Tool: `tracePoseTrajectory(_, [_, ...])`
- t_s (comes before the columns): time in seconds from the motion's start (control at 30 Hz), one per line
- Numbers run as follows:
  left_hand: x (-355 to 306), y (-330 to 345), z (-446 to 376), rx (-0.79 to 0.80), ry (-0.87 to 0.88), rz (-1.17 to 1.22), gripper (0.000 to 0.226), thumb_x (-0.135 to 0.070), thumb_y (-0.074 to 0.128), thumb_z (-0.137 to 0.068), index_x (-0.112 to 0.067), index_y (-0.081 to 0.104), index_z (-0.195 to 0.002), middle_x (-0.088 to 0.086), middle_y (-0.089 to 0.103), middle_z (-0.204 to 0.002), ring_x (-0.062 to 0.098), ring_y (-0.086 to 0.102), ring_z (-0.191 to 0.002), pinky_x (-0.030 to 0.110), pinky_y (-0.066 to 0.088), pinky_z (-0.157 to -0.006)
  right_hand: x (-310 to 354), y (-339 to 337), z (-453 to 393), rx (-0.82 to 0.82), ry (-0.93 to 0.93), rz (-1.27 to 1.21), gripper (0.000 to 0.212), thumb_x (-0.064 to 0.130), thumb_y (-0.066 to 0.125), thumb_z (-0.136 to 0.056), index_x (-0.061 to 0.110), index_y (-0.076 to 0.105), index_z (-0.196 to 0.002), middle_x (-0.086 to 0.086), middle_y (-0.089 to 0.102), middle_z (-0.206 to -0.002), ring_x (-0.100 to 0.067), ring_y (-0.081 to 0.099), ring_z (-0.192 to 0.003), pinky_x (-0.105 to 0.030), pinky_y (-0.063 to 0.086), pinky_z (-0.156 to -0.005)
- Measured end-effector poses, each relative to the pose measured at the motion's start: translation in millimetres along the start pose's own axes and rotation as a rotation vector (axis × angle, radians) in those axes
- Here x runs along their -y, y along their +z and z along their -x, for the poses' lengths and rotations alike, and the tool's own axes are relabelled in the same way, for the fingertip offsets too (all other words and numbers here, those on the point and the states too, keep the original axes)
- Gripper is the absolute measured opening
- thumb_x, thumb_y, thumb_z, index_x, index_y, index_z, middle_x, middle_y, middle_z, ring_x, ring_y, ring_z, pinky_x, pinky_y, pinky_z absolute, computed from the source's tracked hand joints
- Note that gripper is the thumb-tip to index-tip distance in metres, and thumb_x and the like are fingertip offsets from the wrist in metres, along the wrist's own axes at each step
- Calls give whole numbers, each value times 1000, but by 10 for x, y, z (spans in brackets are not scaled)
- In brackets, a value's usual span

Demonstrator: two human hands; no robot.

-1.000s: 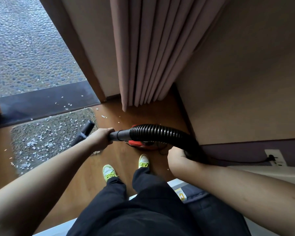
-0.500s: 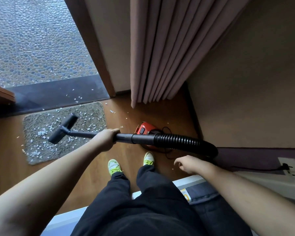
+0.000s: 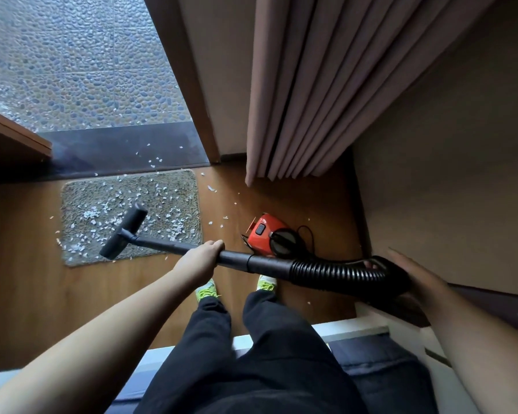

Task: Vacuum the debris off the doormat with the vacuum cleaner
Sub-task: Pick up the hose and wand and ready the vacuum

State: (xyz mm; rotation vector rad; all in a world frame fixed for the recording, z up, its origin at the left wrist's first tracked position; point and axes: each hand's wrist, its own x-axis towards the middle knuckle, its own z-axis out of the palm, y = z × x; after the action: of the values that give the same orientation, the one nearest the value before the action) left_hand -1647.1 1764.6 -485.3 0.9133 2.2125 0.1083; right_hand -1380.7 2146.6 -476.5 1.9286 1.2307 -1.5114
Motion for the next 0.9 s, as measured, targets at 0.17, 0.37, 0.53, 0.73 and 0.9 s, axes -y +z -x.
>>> tracePoseTrajectory(0.17, [-114, 78, 73, 74, -21, -22, 22, 0, 49, -90, -18, 41, -101, 6, 55, -103, 32, 62, -96, 41, 47, -77, 555, -67, 168, 9, 105, 60, 31, 21, 38, -104, -2, 55, -92, -15, 59, -44, -17, 54, -29, -18, 43, -30])
tracePoseTrajectory(0.37, [-239, 160, 115, 85, -88, 24, 27, 5, 44, -89, -20, 36, -96, 8, 53, -103, 35, 61, -95, 37, 40, -70, 852, -65, 185, 69, 36, 185, 34, 24, 46, -102, -5, 57, -90, -11, 57, -53, -14, 53, -31, -16, 44, -32])
tracePoseTrajectory(0.53, [-191, 130, 169, 63, -123, 57, 25, 5, 44, -89, -17, 39, -100, 8, 53, -103, 35, 61, -95, 38, 41, -69, 1088, 195, 167, 36, -100, 660, 42, 27, 54, -99, -10, 56, -118, -19, 65, -90, -28, 66, -71, -30, 54, -54])
tracePoseTrajectory(0.73, [-95, 43, 221, 64, -166, 75, 22, 4, 44, -91, -14, 43, -103, 9, 55, -106, 35, 60, -99, 37, 39, -71, 1538, 1015, 743, 96, -342, 1436, 58, 44, 41, -102, 8, 40, -146, -10, 40, -152, -23, 41, -138, -28, 31, -109])
tracePoseTrajectory(0.9, [-11, -46, 371, 40, -166, 64, 23, 7, 35, -92, -9, 42, -107, 14, 52, -110, 40, 61, -96, 42, 37, -66, 1340, 2227, 1548, 484, -342, 1255, 34, 36, 43, -101, 11, 63, -113, -10, 63, -116, -21, 60, -91, -32, 45, -78])
